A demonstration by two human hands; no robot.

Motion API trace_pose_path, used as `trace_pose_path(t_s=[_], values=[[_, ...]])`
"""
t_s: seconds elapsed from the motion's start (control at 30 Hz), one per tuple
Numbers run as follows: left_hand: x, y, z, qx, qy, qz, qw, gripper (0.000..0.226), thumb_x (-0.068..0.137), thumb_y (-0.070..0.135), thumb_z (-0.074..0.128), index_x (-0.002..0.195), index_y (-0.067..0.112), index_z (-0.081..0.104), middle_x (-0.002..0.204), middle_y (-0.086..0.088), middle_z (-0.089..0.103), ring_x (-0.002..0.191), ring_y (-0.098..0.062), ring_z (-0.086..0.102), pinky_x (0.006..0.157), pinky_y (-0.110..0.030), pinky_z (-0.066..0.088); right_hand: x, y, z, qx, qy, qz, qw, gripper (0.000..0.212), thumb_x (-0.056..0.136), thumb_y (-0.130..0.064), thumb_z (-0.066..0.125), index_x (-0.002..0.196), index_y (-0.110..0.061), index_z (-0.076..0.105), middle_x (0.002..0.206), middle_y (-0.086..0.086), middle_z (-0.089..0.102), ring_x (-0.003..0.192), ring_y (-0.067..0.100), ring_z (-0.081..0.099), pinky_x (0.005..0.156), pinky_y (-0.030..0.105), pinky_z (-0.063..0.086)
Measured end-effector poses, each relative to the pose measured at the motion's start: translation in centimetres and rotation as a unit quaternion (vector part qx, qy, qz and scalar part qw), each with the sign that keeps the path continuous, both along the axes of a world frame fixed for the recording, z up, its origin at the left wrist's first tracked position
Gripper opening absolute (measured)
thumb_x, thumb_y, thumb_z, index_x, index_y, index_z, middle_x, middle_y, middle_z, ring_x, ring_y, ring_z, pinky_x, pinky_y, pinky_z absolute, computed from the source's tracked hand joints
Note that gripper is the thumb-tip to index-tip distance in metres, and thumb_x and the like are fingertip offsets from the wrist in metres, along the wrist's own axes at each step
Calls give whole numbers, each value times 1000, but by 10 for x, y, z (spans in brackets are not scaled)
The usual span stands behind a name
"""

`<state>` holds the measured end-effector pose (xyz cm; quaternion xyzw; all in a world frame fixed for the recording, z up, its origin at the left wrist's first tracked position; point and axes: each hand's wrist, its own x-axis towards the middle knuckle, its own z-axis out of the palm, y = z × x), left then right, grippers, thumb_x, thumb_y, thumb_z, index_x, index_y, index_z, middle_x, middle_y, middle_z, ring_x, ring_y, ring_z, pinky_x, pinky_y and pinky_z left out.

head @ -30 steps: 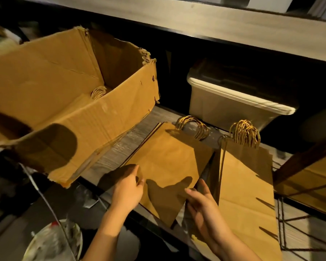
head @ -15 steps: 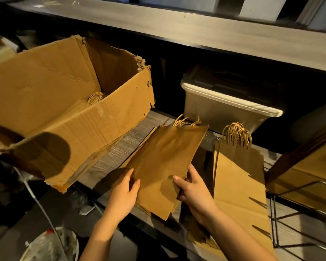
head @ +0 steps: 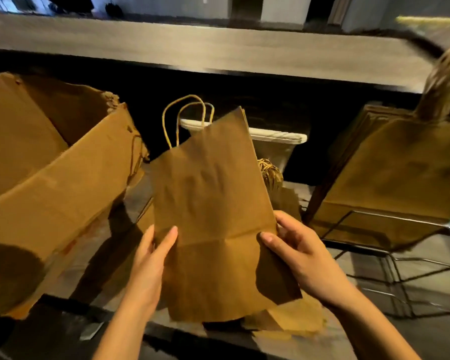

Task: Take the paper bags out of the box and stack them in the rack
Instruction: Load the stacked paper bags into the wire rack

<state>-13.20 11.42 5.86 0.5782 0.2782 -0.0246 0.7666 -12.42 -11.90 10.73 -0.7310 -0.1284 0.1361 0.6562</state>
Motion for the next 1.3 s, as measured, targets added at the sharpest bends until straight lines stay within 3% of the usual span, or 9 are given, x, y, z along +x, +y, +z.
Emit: trace_pose_path(t_s=[0.2, 0.37, 0.5, 0.6, 0.73, 0.9, 1.0, 1.13, 1.3], values=[[14, -64, 30, -27, -105, 35, 993, 58, 89, 19, 58, 143, 26, 36, 130, 15, 46, 120, -7, 40, 104, -35, 30, -9, -59, 14, 17, -102, -137, 985, 35, 85, -17, 54, 106, -43, 64, 105, -15, 69, 101, 2, 63, 81, 12, 48], [21, -125, 52, 68, -154, -71, 983, 48, 72, 51, 53, 120, 53, 49, 123, 20, 58, 118, -9, 51, 104, -44, 38, -19, -111, 17, 38, -158, -322, 933, 32, 81, -17, 61, 107, -36, 63, 106, -11, 69, 103, 7, 64, 83, 17, 50], [37, -160, 76, 144, -212, -158, 954, 23, 75, 52, 43, 87, 71, 48, 93, 39, 59, 95, 9, 58, 85, -28, 46, -15, -134, 18, 13, -192, -413, 890, 37, 85, -6, 58, 118, -23, 54, 106, -20, 66, 104, 0, 61, 82, 11, 47], [49, -183, 94, 148, -252, -202, 935, 22, 78, 49, 41, 88, 66, 49, 91, 35, 61, 88, 11, 60, 78, -25, 49, -6, -149, 19, 12, -213, -470, 856, 39, 90, -2, 55, 127, -13, 51, 114, -9, 64, 108, 3, 60, 87, 15, 47], [66, -204, 100, 132, -291, -225, 920, 32, 87, 45, 41, 117, 42, 47, 106, 26, 60, 104, 2, 59, 94, -38, 50, 10, -164, 22, 0, -246, -538, 806, 37, 92, -2, 55, 128, -7, 48, 121, 7, 57, 110, 8, 57, 93, 25, 49], [78, -233, 110, 97, -326, -248, 907, 27, 97, 31, 38, 104, 58, 39, 95, 51, 51, 95, 26, 50, 80, -7, 44, 28, -178, 20, -23, -286, -607, 741, 38, 92, 0, 53, 124, -17, 45, 116, -5, 54, 108, 1, 54, 95, 23, 46], [79, -243, 99, 80, -331, -258, 904, 32, 99, 17, 39, 111, 46, 40, 100, 41, 55, 90, 24, 53, 71, 1, 42, 36, -186, 5, -37, -283, -638, 715, 39, 89, -4, 52, 118, -28, 42, 119, 1, 49, 109, 4, 52, 97, 25, 45], [75, -251, 76, 131, -306, -218, 918, 43, 96, 3, 42, 123, 32, 26, 104, 12, 51, 82, 16, 55, 67, 0, 42, 36, -192, -24, -30, -227, -622, 749, 40, 88, -4, 50, 113, -33, 39, 117, 9, 49, 108, 17, 54, 95, 26, 46], [75, -256, 48, 172, -189, -266, 929, 59, 101, 23, 37, 149, 35, 5, 146, 21, 28, 132, 0, 31, 105, -17, 26, 31, -192, -44, -94, -173, -563, 803, 64, 89, 4, 55, 136, -27, 24, 136, -9, 43, 131, 14, 45, 106, 43, 42]])
